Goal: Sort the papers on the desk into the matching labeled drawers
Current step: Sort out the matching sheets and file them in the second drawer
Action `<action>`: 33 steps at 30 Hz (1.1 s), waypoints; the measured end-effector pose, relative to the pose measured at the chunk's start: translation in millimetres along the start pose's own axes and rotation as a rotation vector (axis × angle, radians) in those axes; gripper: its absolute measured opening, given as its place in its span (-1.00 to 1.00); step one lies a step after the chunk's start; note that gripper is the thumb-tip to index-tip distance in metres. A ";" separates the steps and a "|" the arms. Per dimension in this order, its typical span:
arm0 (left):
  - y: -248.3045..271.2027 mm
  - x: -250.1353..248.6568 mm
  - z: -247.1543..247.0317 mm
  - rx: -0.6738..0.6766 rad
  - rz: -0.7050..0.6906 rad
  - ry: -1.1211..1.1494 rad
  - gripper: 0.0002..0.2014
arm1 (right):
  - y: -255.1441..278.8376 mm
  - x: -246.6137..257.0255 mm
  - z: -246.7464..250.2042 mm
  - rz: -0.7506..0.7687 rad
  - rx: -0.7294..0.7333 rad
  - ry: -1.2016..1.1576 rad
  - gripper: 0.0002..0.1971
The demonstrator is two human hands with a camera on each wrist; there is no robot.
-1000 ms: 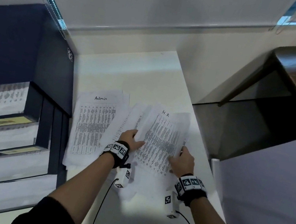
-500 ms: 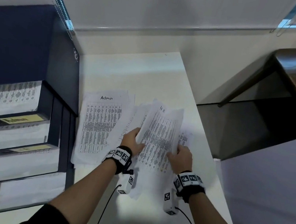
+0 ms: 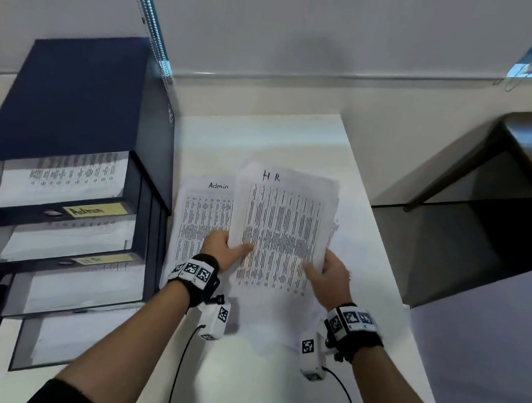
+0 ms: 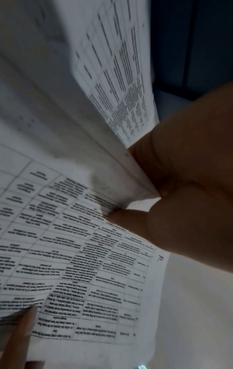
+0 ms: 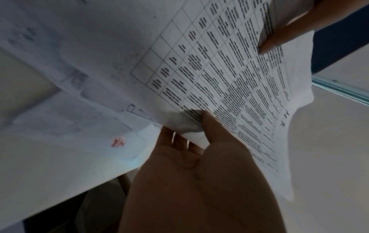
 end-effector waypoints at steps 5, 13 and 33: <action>10.2 17.9 3.7 0.006 0.004 0.010 -0.33 | 12.5 8.2 -10.1 0.015 -0.062 0.013 -0.93; 51.3 -12.2 54.8 -0.147 -0.286 0.207 -0.55 | 45.1 48.7 6.3 0.104 -0.160 -0.245 -0.80; 186.8 118.7 264.5 -0.142 -0.096 0.346 0.00 | 127.0 196.7 -138.4 0.089 0.700 -0.110 -0.58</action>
Point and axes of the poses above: each hand's wrist, its own y-axis away from the middle knuckle, its own z-axis out of the back of the hand, x = y × z, the point moved 3 cm from there along -y, towards the middle knuckle, and after that the axes turned 5 degrees about -z, right-handed, at the moved point
